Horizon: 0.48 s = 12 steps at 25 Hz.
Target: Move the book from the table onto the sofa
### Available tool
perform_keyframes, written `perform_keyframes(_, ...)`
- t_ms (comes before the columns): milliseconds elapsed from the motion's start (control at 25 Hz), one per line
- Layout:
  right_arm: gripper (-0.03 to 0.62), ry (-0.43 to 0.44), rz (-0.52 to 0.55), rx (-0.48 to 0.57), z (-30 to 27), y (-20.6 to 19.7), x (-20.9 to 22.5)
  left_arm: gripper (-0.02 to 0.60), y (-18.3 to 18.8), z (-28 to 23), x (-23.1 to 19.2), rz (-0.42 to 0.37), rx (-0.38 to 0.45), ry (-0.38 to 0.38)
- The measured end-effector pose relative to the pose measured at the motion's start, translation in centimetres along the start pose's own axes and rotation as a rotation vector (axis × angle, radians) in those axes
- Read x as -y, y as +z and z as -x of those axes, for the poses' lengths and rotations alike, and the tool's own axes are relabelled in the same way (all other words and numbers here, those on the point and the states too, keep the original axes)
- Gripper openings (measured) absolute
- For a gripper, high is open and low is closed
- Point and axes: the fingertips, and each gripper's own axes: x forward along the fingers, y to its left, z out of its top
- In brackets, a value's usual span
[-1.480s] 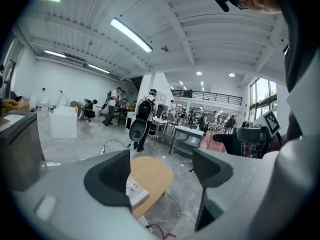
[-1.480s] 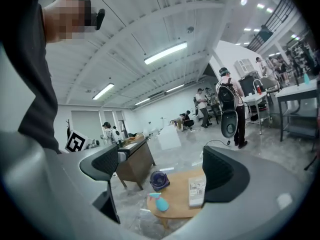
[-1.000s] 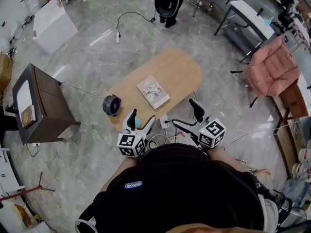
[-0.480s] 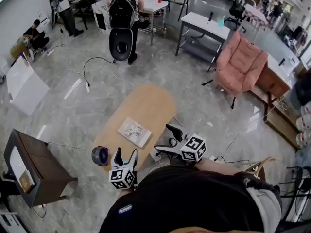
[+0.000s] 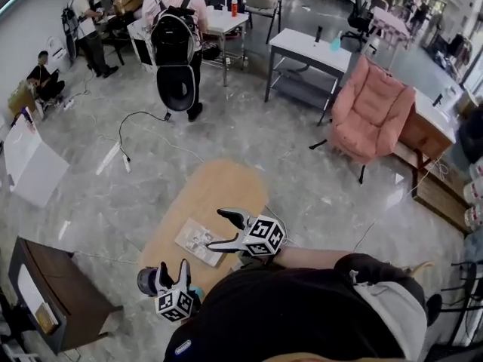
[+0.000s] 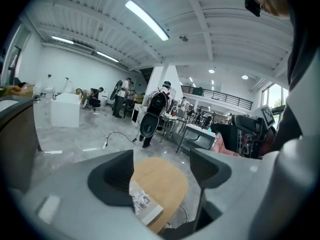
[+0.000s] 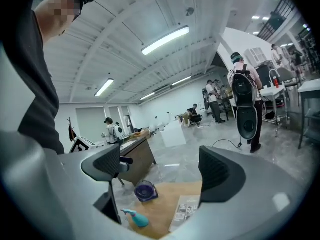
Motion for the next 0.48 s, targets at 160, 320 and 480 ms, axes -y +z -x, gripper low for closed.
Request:
perform_keyframes(160,0.506,0.003,-0.048,-0.032,0.6,-1.0,3.7,0.36,-1.3,-3.9,2.0,-0.039,-0.047,-0.023)
perform_keyframes(320,0.5,0.011,-0.097,-0.098,2.3,-3.1,6.8,0.359,-2.8,-6.6,4.9,-0.035,-0.066,-0.025)
perform_keyframes(480,0.5,-0.018,-0.133,-0.146,2.4,-4.8,11.6,0.359,-3.4,-11.6,7.0,-0.012,-0.105,-0.072)
